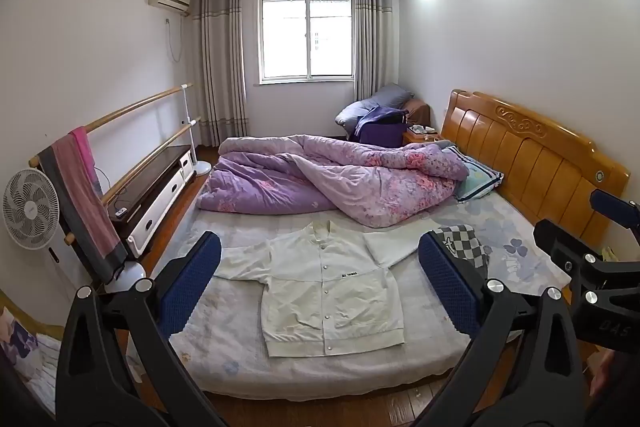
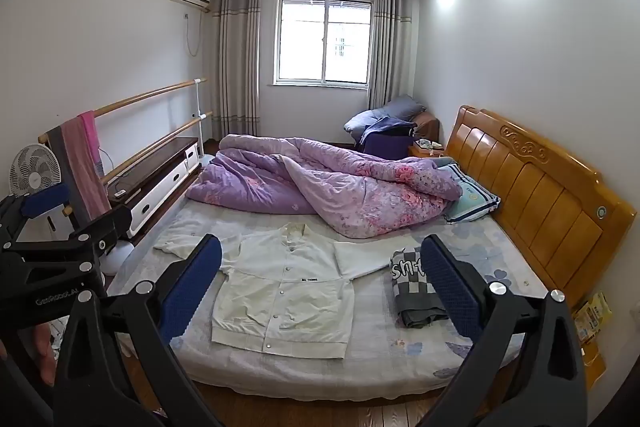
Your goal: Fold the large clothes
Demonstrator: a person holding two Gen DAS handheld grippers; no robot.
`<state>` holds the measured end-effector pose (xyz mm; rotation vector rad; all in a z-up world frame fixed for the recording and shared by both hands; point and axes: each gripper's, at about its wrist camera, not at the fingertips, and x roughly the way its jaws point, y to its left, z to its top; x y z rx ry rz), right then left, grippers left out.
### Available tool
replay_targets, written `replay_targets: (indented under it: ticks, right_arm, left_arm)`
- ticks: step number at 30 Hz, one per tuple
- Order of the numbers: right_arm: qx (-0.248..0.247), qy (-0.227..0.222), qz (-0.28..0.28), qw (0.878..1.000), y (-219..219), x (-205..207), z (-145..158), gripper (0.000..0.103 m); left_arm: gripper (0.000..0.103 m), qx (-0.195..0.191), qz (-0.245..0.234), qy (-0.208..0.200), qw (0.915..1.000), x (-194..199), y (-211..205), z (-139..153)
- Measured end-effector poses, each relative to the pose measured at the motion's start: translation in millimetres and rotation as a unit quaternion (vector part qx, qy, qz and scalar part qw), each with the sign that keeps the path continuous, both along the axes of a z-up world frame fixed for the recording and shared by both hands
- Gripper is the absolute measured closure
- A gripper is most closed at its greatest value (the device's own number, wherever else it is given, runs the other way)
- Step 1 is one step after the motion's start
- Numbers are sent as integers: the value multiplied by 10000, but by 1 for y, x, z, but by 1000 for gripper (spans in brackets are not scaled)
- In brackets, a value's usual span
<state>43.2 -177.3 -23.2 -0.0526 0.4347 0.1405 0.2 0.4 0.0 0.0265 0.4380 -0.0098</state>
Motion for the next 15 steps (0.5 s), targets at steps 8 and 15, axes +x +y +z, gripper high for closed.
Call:
replay_targets:
  ticks: [8, 15]
  right_arm:
    - [-43, -36, -70, 10000, 0, 0, 2, 7]
    - [-40, -63, -92, 9999, -4, -5, 5, 7]
  left_arm:
    - [4, -8, -11, -4, 10000, 0, 0, 0]
    - [4, -17, -8, -6, 10000, 0, 0, 0]
